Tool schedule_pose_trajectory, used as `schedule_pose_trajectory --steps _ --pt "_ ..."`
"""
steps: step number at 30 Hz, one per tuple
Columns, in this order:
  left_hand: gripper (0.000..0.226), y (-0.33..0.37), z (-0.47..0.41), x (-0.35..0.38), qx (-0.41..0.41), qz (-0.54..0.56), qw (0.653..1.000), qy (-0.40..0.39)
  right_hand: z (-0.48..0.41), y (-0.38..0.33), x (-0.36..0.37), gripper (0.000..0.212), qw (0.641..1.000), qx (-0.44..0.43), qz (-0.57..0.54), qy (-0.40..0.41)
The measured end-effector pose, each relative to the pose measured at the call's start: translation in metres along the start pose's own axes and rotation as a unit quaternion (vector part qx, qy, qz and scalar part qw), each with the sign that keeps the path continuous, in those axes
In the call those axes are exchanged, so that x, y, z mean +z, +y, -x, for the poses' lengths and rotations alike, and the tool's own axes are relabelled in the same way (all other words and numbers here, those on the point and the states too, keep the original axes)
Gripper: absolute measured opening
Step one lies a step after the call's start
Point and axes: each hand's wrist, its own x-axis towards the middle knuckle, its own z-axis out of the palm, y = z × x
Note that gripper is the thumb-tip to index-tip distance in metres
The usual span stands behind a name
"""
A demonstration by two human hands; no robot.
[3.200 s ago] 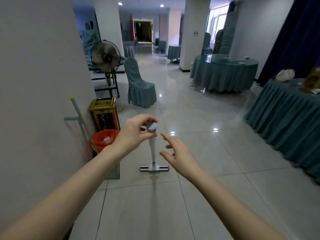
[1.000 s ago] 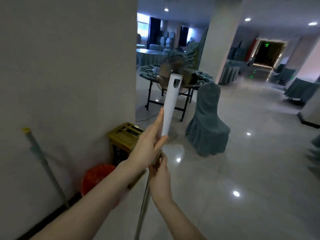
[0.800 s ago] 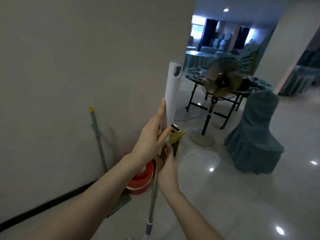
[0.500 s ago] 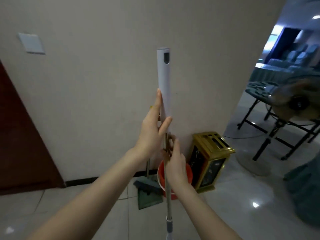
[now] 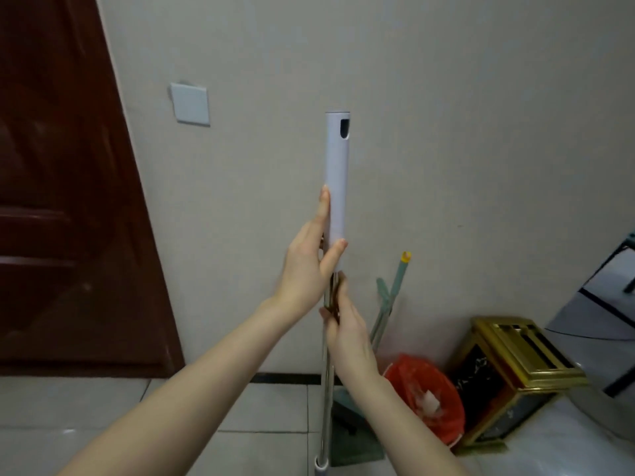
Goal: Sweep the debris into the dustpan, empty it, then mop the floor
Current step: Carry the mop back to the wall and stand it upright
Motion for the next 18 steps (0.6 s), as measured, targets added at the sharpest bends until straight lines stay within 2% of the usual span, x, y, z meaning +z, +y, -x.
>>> schedule_pose_trajectory --steps 9,18 --pt "0.074 -0.104 -0.07 -0.024 -0.011 -0.045 0.998 -0.042 -0.103 -0.013 0.086 0.071 0.999 0.027 -0.044 -0.012" --pt "0.069 -0.195 -0.125 -0.028 -0.043 -0.125 0.991 -0.037 -0.206 -0.009 0.159 0.067 0.995 0.017 -0.08 -0.05"
